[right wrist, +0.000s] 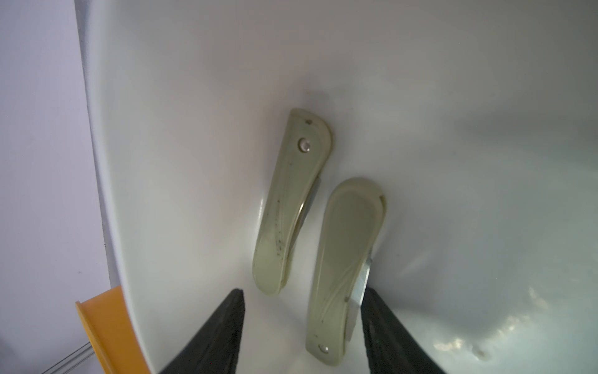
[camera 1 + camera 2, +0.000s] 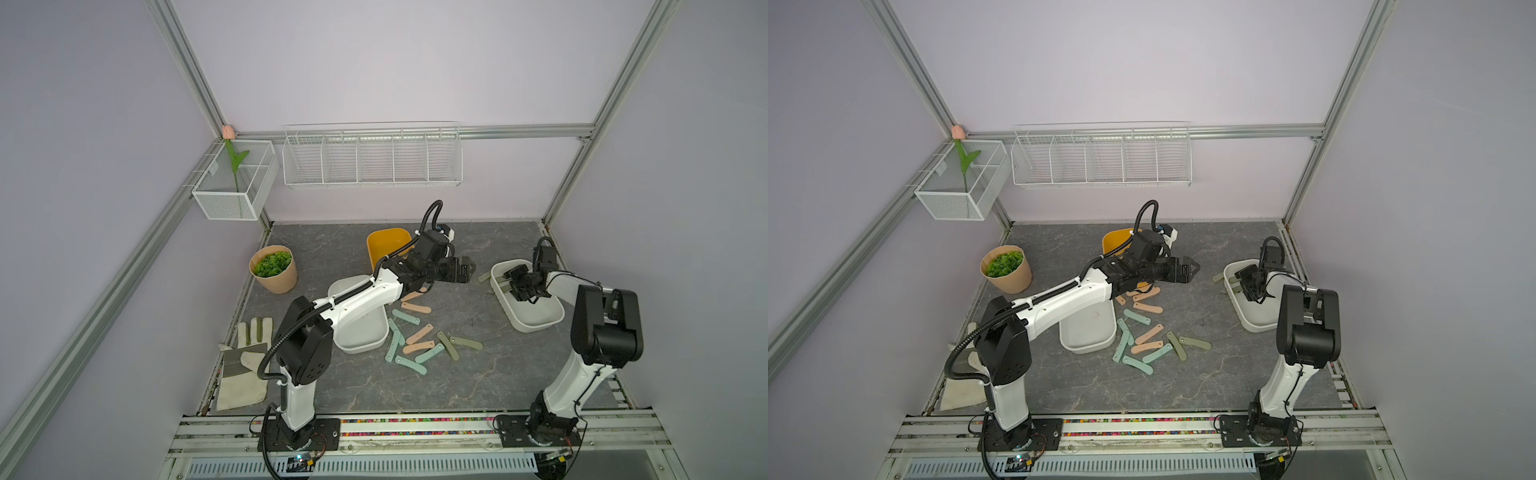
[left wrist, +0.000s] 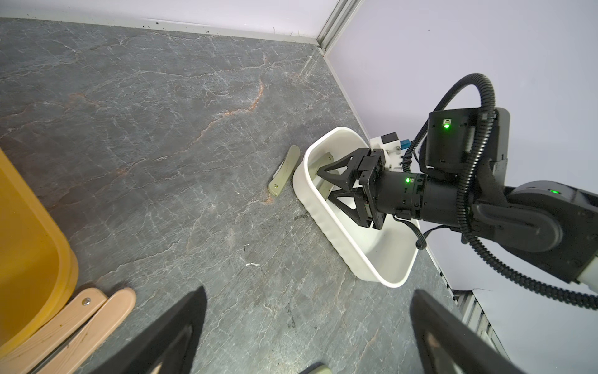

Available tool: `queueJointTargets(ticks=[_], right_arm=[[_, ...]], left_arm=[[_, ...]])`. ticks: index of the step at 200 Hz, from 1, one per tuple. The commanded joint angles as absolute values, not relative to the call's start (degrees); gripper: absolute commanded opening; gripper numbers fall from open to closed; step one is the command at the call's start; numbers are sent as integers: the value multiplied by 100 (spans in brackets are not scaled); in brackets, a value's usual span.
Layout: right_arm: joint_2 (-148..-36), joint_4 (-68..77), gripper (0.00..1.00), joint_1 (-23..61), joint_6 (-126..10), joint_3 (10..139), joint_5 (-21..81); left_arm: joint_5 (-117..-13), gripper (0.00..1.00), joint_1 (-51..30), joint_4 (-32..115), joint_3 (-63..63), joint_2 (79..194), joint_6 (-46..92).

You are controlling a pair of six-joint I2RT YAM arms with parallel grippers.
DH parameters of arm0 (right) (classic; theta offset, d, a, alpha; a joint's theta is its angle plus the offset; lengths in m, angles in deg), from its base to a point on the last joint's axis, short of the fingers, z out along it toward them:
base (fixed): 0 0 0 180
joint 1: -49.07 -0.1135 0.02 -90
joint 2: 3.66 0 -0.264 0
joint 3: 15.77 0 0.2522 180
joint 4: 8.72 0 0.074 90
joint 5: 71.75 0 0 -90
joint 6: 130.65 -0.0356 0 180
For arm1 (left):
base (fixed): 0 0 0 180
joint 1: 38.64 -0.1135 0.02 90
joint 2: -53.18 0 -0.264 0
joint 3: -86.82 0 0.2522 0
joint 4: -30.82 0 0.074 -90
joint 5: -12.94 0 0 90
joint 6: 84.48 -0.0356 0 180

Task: Place the fruit knives into the storage box by color
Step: Place the fruit knife in the storage box, then move the storage box to the center of the board.

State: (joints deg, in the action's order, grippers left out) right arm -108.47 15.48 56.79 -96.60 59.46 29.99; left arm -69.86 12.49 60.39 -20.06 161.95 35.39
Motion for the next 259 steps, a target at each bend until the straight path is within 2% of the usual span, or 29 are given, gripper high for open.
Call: queueJointTargets(ticks=[1,68,110,163,259], right_arm=[[-10816,1680,61,5654,-9698,5986,3128],[-9285,2484,61,5537,-8781,5789,3039],[-8666,3037,63,4846,-8198,5844,2730],[-9074,3176,66,4096,-8152,5984,2285],[-10053,3460,66,4071,-8020,6593,1548]], left_arm=[[-7005,99,1268,6149,-2126,16193,3478],[-7373,99,1267,5973,-1296,15411,3608],[-7860,99,1268,5844,-270,14504,3690],[-8216,99,1268,5888,558,13614,3709],[-8360,99,1240,5968,985,13071,3574]])
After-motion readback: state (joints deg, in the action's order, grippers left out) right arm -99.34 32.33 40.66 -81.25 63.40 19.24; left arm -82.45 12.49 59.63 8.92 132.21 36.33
